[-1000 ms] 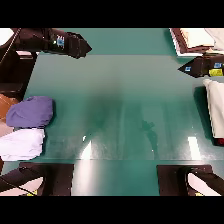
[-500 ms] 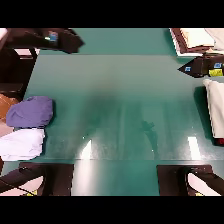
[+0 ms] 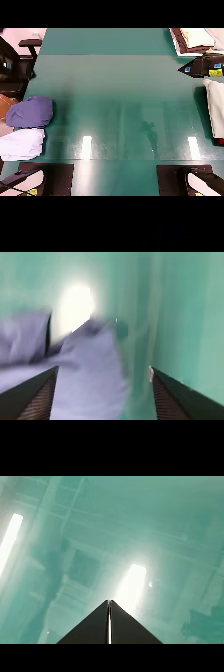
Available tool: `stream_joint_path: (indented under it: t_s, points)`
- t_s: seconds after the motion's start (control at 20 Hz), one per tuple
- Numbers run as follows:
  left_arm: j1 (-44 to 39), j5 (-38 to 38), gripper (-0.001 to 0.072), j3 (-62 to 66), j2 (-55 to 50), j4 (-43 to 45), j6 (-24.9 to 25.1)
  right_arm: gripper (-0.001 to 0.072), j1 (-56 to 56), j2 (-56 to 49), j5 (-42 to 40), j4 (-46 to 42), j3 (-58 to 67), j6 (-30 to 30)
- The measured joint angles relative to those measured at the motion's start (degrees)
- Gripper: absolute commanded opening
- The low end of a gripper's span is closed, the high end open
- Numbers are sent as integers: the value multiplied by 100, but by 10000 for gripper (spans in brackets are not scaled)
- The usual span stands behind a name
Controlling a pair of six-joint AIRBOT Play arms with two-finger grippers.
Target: Fold the shirts.
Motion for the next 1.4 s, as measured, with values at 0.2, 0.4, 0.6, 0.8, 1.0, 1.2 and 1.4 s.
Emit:
stream_joint_path:
  t_s: [0.2, 0.4, 0.6, 0.8, 1.0, 1.2, 1.4]
  points:
    - [389, 876, 665, -1563, 7, 170, -26, 17, 0, 0, -7, 0, 0, 0]
    - [498, 1281, 47, -2210, 20, 273, -98, 17, 0, 0, -57, 0, 0, 0]
    - [529, 1027, 24, -1816, 50, 291, -155, 17, 0, 0, -140, 17, 26, 0]
    - [249, 579, 23, -546, 507, 109, -162, 17, 0, 0, -181, 44, 435, 0]
    - [-754, 186, 22, 927, 1025, 11, -164, 17, 0, -7, -354, 15, 1209, 0]
    - [-2328, 81, 22, 1808, 1139, -20, -179, 17, 0, -192, -466, 4, 2096, 2]
    - [-3960, 131, 25, 2061, 608, -15, -201, 17, 0, -570, -157, -7, 2951, 2]
